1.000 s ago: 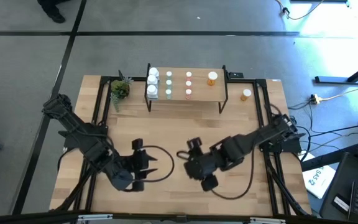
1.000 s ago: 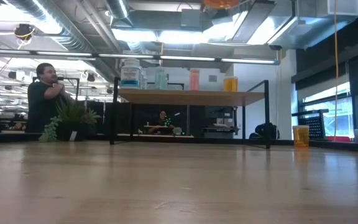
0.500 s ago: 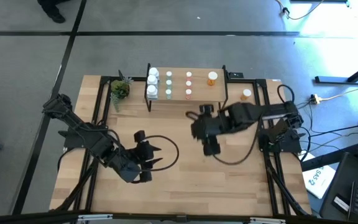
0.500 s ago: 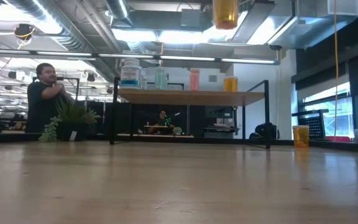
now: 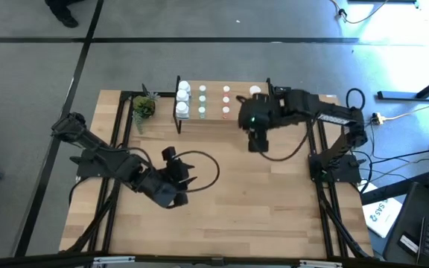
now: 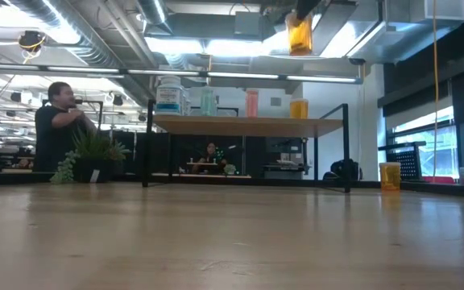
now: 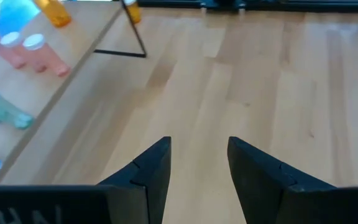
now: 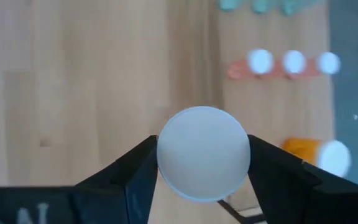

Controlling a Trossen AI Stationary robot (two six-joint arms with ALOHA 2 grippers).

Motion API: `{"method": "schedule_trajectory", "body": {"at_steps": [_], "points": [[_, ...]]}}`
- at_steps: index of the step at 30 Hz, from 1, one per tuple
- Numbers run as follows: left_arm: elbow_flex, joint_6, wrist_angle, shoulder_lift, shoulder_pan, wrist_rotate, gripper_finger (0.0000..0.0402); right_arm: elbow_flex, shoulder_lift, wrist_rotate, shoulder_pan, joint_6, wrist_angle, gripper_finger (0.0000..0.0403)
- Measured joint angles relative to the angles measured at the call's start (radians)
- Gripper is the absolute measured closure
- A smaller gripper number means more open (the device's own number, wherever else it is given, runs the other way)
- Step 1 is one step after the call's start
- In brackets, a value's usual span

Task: Pick and place medicine bottles onto shelf by color
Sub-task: Put the bottom orange pill bottle on the shelf aligned with the other orange pill bottle

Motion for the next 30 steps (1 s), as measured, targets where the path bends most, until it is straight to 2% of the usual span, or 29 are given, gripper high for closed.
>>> {"method": "schedule_trajectory", "body": {"at_steps": [6, 11, 20, 30], "points": [[0.0, 0.001, 0.0, 0.0, 0.06, -0.001, 0.025, -0.001, -0.021, 0.009, -0.122, -0.006, -0.012, 0.0172], [0.0, 0.001, -0.005, 0.0, 0.089, 0.0, 0.025, -0.042, -0.031, -0.112, -0.227, -0.048, 0.037, 0.0178], [0.0, 0.001, -0.008, 0.0, 0.096, 0.008, 0.025, -0.259, -0.085, -0.189, -0.371, -0.103, 0.259, 0.0174], [0.0, -0.005, -0.028, 0.0, 0.096, 0.008, 0.025, -0.503, -0.169, -0.2, -0.469, -0.022, 0.473, 0.0174]]}}
